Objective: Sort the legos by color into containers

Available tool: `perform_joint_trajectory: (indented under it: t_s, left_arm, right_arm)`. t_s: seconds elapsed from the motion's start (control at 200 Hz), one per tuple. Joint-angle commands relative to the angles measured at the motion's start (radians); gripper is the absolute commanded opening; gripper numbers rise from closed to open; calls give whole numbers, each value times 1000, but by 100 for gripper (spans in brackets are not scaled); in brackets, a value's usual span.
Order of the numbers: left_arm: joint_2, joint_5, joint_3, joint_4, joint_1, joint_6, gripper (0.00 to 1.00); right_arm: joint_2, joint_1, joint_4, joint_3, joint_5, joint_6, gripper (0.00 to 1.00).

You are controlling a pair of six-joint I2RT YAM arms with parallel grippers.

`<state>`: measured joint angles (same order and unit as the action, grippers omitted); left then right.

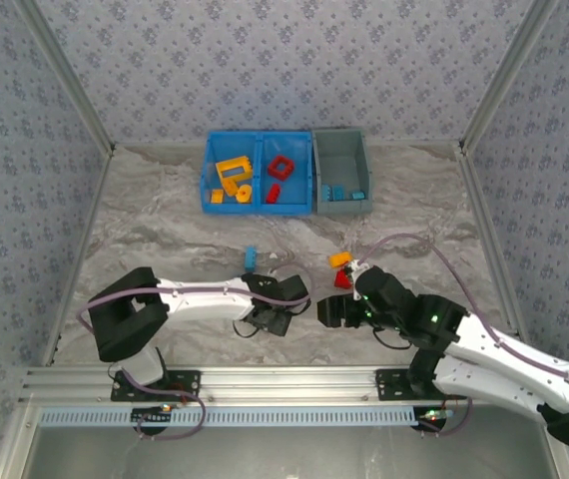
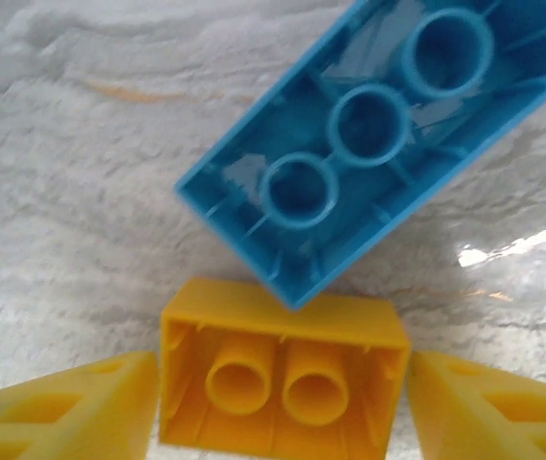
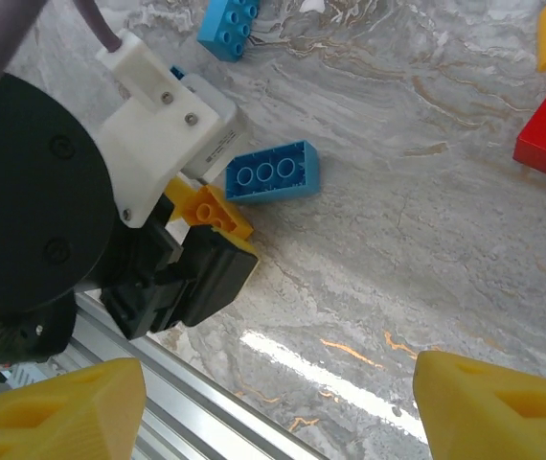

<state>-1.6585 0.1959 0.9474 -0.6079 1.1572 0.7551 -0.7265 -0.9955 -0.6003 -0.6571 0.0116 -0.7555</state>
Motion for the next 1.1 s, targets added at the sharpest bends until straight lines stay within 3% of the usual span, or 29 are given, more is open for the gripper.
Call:
perform_joint_trajectory:
  t_s: [0.0,0.115,0.33,0.45,0.6,0.755,0.879,1.094]
  left_arm:
    - [-19,-4,21,35,-10,-32,55]
    - [-11,10,28,10,-10,-33,46]
    - [139,49,48,-114,-31,-20,45]
    - [249,15,98,-175,-146,-65,45]
    - [288,-96,181,-161,-385,-173,45]
    - [179,-161,330,-124,-593,-271,45]
    - [26,-145,484,-107,-694,-317,44]
    - [-299,-107,797,-163,-794,-338,44]
  right_arm:
    - [27,-5,-46,18,27,-43,76]
    - [28,-5,-22,24,9,-37,76]
    - [30,-5,144,5,-127,32,76]
    - [19,-5,228,-37,-185,115,77]
    - [-120,-6,281,-170,-139,244,77]
    - [-363,-52,283,-358,110,361,74]
    - [-526,-42,273,-486,289,368,74]
    - [-668,-6,288,-597,351,340,74]
